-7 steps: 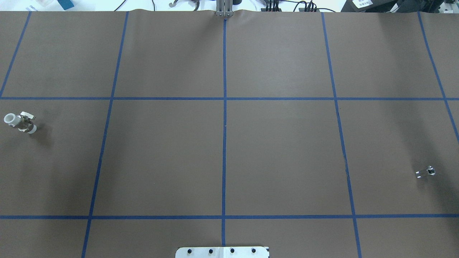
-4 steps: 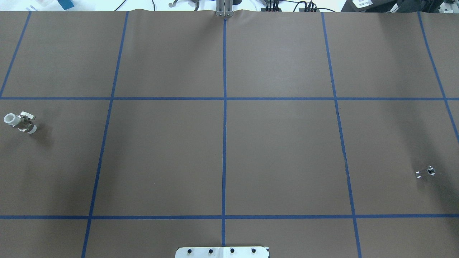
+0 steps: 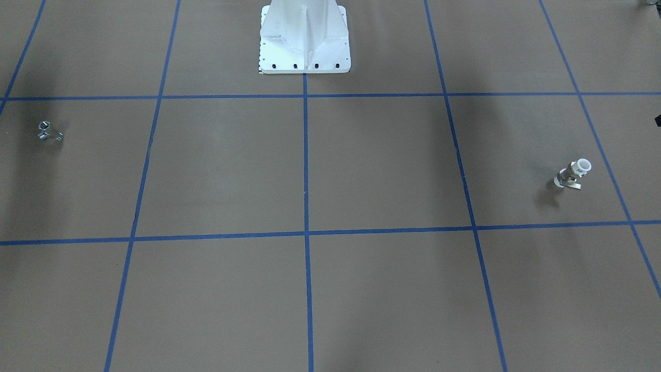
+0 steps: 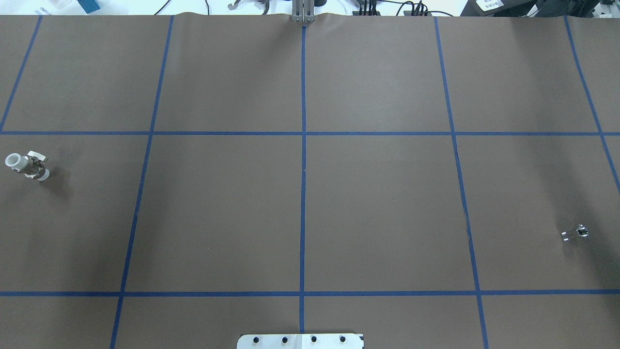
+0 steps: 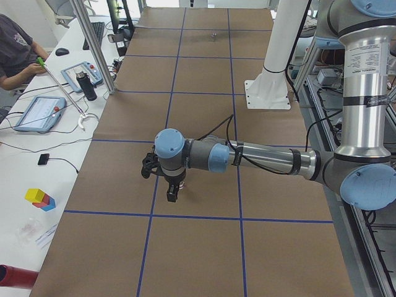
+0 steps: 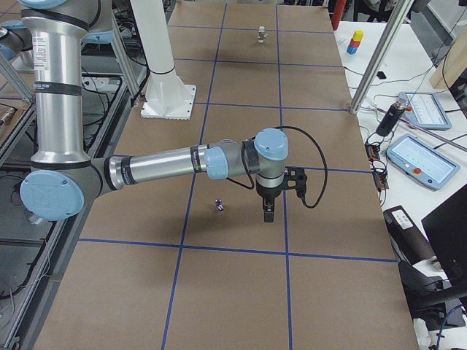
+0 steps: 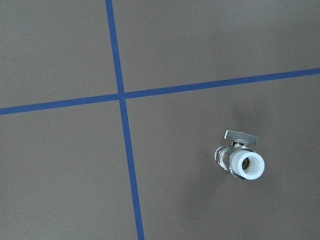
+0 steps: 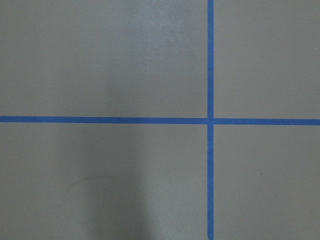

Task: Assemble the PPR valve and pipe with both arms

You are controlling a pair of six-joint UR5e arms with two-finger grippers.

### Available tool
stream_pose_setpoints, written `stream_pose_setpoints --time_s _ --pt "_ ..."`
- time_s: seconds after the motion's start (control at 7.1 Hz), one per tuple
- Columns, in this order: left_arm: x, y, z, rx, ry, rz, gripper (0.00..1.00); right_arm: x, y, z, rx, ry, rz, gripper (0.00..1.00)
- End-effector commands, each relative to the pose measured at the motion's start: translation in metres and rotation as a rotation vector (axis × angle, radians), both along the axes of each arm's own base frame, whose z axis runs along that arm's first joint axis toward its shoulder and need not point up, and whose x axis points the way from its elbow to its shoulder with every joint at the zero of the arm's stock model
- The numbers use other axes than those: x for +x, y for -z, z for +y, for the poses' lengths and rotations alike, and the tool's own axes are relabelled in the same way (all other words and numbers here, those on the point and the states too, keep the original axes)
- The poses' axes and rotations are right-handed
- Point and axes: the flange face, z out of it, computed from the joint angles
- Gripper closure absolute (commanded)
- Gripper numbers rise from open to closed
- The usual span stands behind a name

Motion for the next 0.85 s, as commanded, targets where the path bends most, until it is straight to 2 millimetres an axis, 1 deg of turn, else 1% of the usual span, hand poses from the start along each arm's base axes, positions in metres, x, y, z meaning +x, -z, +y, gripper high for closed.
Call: stream_pose_setpoints --time_s 0.0,0.28,0.42,0.56,0.7 --pt "-0.005 0.01 0.0 -0.006 0.048 -0.066 0.0 0.0 -0.001 0.0 -0.002 -0.001 0.0 0.0" --pt "-0.004 0.013 0.0 0.0 0.048 -0.056 0.0 0.0 -0.002 0.004 0.001 0.001 -0.002 0.0" --pt "-0.002 0.011 0.004 -0.006 0.045 -0.056 0.0 -0.001 -0.002 0.004 0.003 0.001 -0.003 0.0" --pt "0.0 0.015 0.004 0.005 0.042 -0.055 0.0 -0.001 0.0 0.004 0.009 0.003 -0.005 0.0" --pt "0.009 0.018 0.003 0.003 0.038 -0.05 0.0 -0.003 0.001 0.004 0.007 0.008 -0.023 0.0"
